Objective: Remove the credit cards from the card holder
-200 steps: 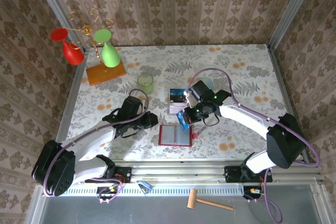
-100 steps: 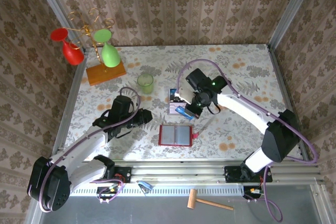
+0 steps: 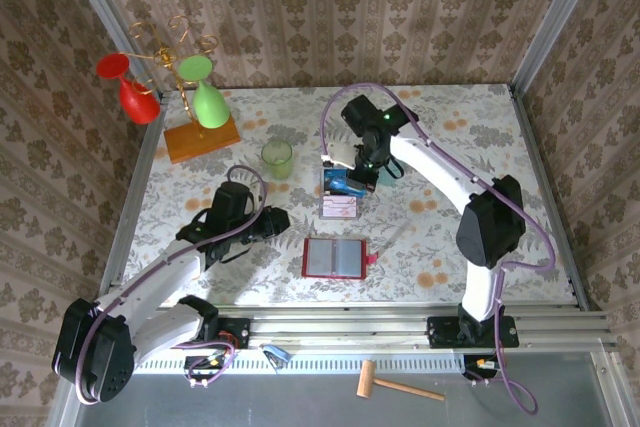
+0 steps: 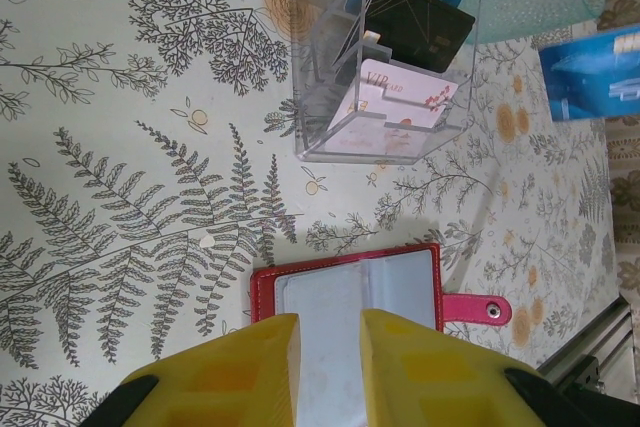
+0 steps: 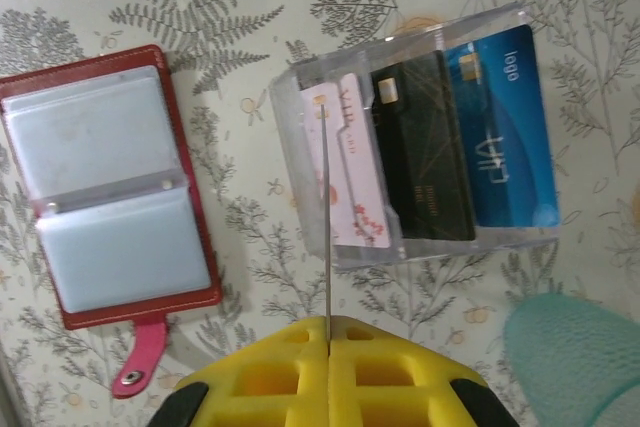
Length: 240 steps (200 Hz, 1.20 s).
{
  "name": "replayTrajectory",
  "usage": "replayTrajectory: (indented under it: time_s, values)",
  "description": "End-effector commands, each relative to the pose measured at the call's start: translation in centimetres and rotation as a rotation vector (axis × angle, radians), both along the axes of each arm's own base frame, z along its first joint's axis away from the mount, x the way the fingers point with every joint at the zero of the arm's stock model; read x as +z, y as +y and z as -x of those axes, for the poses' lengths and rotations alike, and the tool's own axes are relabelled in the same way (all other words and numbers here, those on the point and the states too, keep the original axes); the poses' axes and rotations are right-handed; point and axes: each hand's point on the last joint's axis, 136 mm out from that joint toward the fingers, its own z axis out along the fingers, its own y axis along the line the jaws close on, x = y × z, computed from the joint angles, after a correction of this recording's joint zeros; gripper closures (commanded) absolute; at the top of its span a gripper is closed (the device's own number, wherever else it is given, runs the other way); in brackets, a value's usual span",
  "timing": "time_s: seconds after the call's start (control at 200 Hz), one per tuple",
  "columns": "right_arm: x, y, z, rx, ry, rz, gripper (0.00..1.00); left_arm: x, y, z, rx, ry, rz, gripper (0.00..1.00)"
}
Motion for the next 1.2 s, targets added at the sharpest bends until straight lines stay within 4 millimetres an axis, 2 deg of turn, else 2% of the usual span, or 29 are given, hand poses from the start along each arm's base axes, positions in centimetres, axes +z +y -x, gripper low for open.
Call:
replayTrajectory:
  time_s: [0.0, 0.385, 0.64, 1.03, 1.195]
  values:
    - [-0.3, -0.8, -0.3, 0.050, 0.042, 0.040, 1.00, -0.1, 0.4, -0.3, 0.027, -0.001, 0.000, 0.77]
    - [-1.1, -0.4, -4.2, 0.081, 0.069, 0.057, 1.00, -0.2, 1.3, 0.2, 0.077, 0.016, -0.001, 0.77]
    - [-2.1, 0.5, -6.1, 0.096, 0.078, 0.053, 1.00, -0.3, 1.5, 0.2, 0.099, 0.027, 0.007, 0.77]
    - [-4.0, 0.8, -7.6, 0.112, 0.077, 0.069, 1.00, -0.6, 1.6, 0.2, 0.115, 0.043, 0.003, 0.78]
    - [-5.0, 0.9, -7.5, 0.121, 0.097, 0.076, 1.00, -0.9, 1.7, 0.2, 0.123, 0.048, -0.001, 0.78]
